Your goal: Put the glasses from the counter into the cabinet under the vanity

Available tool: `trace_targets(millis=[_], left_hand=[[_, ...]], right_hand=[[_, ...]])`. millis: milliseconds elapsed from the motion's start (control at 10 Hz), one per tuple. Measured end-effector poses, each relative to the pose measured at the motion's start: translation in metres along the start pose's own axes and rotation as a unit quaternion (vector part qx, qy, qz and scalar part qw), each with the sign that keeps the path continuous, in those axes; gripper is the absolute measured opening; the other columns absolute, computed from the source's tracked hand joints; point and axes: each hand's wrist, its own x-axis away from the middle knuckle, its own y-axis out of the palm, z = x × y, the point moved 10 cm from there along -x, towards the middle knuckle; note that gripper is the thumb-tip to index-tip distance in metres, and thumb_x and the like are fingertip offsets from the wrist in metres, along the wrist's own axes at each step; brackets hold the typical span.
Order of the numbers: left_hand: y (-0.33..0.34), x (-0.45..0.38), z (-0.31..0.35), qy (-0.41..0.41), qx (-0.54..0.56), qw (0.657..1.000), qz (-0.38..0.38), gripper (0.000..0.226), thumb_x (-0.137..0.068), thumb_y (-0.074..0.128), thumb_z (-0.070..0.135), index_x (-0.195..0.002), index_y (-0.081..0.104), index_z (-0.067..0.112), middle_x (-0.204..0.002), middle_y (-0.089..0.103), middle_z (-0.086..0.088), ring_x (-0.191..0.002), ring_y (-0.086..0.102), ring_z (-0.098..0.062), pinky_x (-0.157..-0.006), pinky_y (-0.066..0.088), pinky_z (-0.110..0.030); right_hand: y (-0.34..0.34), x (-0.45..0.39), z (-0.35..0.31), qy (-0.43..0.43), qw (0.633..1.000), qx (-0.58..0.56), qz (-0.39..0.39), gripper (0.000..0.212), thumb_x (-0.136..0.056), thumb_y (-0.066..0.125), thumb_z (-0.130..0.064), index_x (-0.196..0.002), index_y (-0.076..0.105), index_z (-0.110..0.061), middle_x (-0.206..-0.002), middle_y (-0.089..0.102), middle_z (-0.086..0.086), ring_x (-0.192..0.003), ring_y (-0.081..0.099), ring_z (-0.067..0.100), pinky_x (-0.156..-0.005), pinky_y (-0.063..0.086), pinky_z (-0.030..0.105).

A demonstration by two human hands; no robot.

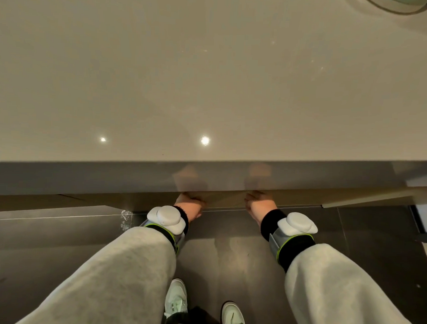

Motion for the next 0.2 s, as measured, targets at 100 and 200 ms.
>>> trace_targets(millis=[100, 200], left_hand=[[0.005, 0.004, -0.009, -0.031, -0.020, 0.998, -0.043, 0.036, -0.084, 0.065, 0.003, -0.118, 0.059, -0.009, -0.106, 0.059, -0.014, -0.100, 0.057, -0.026, -0.101, 0.046, -0.041], [0.012, 0.026, -0.004, -0.035, -0.010, 0.998, -0.045, 0.029, -0.088, 0.062, 0.008, -0.116, 0.061, 0.000, -0.107, 0.063, -0.012, -0.109, 0.063, -0.024, -0.078, 0.050, -0.029]], right_hand=[[0.011, 0.014, -0.004, -0.029, 0.997, -0.070, -0.025, 0.041, -0.087, 0.042, 0.012, -0.127, 0.050, 0.005, -0.131, 0.055, 0.023, -0.109, 0.054, 0.027, -0.083, 0.043, 0.023], [0.021, 0.027, -0.011, -0.051, 0.996, -0.047, -0.052, 0.037, -0.087, 0.046, 0.005, -0.121, 0.058, 0.000, -0.125, 0.061, 0.021, -0.102, 0.055, 0.022, -0.092, 0.044, 0.031]])
